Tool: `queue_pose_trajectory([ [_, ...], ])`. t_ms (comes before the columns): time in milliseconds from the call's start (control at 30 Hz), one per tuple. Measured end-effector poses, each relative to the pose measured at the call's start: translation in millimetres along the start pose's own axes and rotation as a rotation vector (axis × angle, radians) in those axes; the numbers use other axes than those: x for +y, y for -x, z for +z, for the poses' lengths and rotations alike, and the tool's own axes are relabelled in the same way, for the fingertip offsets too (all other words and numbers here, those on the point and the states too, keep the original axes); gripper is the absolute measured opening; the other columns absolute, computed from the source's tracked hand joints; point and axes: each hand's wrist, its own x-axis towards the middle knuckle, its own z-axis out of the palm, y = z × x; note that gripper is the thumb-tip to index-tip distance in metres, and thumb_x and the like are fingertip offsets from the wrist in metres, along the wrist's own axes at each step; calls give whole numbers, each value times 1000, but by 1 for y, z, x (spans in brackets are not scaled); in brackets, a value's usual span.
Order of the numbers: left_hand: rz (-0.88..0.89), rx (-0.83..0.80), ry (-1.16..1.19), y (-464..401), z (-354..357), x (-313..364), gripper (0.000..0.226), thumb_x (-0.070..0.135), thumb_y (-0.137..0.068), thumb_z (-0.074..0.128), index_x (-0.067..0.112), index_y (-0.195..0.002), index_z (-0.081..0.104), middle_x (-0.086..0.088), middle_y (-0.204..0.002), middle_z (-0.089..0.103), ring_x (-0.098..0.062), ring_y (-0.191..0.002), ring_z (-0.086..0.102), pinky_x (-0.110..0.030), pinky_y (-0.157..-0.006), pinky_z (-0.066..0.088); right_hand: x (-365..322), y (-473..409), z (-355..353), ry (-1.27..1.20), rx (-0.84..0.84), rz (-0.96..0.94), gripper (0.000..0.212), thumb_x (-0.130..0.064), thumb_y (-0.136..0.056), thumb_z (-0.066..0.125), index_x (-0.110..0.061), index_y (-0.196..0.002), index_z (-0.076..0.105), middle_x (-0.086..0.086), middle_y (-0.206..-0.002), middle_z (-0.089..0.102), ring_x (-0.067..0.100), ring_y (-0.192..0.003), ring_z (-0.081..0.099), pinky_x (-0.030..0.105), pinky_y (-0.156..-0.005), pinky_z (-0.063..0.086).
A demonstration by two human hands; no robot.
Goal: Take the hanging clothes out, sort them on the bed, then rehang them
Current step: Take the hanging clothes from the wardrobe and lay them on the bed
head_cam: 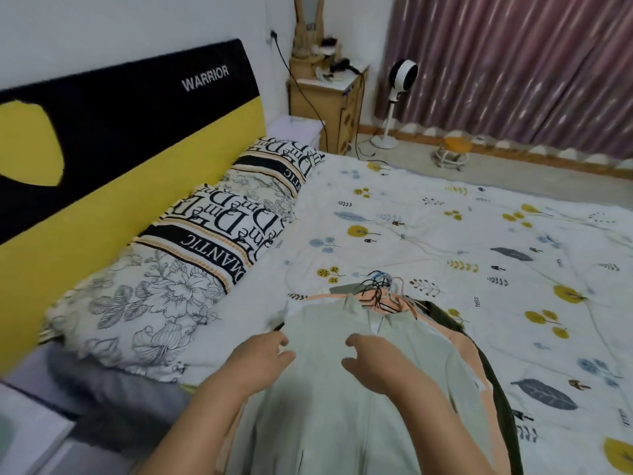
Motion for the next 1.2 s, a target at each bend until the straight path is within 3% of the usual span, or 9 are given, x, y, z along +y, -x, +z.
queue_pose_trajectory([
  [133, -54, 123, 45, 71, -28, -33, 40, 41, -94, 45, 21, -129, 47, 0, -127, 54, -16, -112, 52, -24, -88, 40, -52, 45, -9, 92, 68, -115, 43, -31, -96, 42, -15, -137, 40, 8, -139, 46, 26, -127, 43, 35, -102, 39],
  [300, -180, 334, 84, 156, -61, -66, 42, 40, -94, 46, 22, -133, 44, -1, -132, 53, -17, -119, 49, -27, -98, 40, -114, 91, -20, 178, 153, -318, 44, -33, -96, 42, -17, -137, 39, 9, -136, 46, 26, -127, 41, 37, -101, 39],
  [433, -326, 487, 101, 224, -73, -79, 44, 40, -94, 45, 22, -135, 41, -2, -134, 52, -20, -120, 50, -28, -94, 41, -155, 123, -24, 216, 152, -504, 41, -31, -96, 42, -16, -135, 41, 9, -132, 48, 27, -123, 42, 38, -99, 40],
  [767, -724, 879, 232, 366, -23, -71, 51, 40, -93, 48, 23, -140, 36, 2, -144, 42, -18, -129, 42, -29, -104, 34, -205, 185, -4, 378, 102, -981, 45, -34, -96, 44, -20, -139, 38, 4, -139, 43, 25, -128, 37, 39, -104, 36],
  [1033, -984, 931, 352, 466, 40, -72, 47, 36, -91, 52, 19, -134, 43, 1, -138, 48, -15, -124, 47, -27, -101, 36, -250, 253, 58, 504, -68, -1278, 45, -35, -95, 46, -21, -138, 39, 6, -139, 43, 27, -127, 38, 40, -102, 38],
  [1200, -1149, 990, 374, 539, 71, -72, 49, 38, -94, 47, 20, -138, 37, -1, -140, 44, -16, -126, 43, -26, -101, 35, -283, 309, 99, 607, -132, -1471, 46, -35, -96, 44, -20, -139, 36, 6, -141, 40, 27, -129, 36, 40, -104, 36],
])
